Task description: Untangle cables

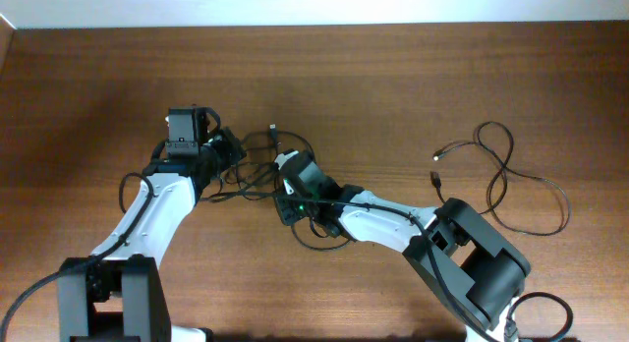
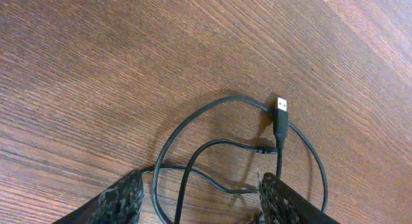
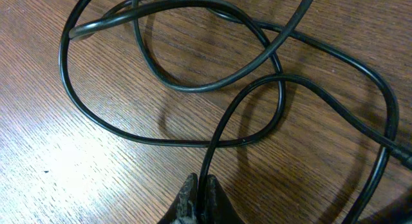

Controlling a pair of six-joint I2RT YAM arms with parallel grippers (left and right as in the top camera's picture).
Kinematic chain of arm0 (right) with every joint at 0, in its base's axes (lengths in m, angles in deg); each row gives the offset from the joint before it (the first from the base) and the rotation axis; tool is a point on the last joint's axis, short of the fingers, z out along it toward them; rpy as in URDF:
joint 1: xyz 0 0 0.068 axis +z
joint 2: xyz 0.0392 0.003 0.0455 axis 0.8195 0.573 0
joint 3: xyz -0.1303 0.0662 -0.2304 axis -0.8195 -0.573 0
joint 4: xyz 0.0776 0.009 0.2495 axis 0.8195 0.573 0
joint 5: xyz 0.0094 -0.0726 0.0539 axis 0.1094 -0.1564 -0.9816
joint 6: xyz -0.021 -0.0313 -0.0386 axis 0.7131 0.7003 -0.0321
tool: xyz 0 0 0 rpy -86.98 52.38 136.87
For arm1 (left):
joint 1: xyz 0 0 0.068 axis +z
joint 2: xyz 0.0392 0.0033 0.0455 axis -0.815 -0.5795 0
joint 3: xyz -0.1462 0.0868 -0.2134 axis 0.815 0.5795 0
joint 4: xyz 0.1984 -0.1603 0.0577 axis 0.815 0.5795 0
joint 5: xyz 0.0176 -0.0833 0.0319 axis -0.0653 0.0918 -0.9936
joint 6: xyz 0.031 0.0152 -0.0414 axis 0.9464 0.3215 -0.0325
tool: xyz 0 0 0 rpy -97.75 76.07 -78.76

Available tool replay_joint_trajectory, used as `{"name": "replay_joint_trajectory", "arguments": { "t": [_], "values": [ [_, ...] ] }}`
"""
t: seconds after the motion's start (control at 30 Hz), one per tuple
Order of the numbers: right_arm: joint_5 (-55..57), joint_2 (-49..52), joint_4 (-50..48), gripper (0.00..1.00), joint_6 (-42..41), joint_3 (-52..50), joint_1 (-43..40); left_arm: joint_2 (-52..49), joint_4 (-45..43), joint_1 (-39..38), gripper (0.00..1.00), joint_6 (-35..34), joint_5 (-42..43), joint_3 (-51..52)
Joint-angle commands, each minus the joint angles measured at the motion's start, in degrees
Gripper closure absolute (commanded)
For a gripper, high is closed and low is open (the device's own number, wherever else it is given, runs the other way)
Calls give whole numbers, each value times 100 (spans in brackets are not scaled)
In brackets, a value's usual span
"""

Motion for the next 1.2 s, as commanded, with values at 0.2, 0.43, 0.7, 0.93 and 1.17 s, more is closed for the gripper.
{"name": "replay_joint_trajectory", "arguments": {
  "t": [0.2,0.43,0.7,0.93,1.17],
  "values": [
    [72,72,4,96,-11,-20,24,-42,-11,9,76,-33,-39,-15],
    [-470,-839,9,96,-11,-4,-116,-42,-11,9,100,-35,-39,-15],
    [-87,-1228,221,96,-131,-9,-1338,-42,-4,4,98,-35,-39,-15],
    [-81,-667,444,64,-203,-9,-1462,-42,411,-136,44,1139,155,-83],
    [-1797,-667,833,31,-205,-9,-2455,-42,3279,-485,39,1521,264,-1683]
  ]
}}
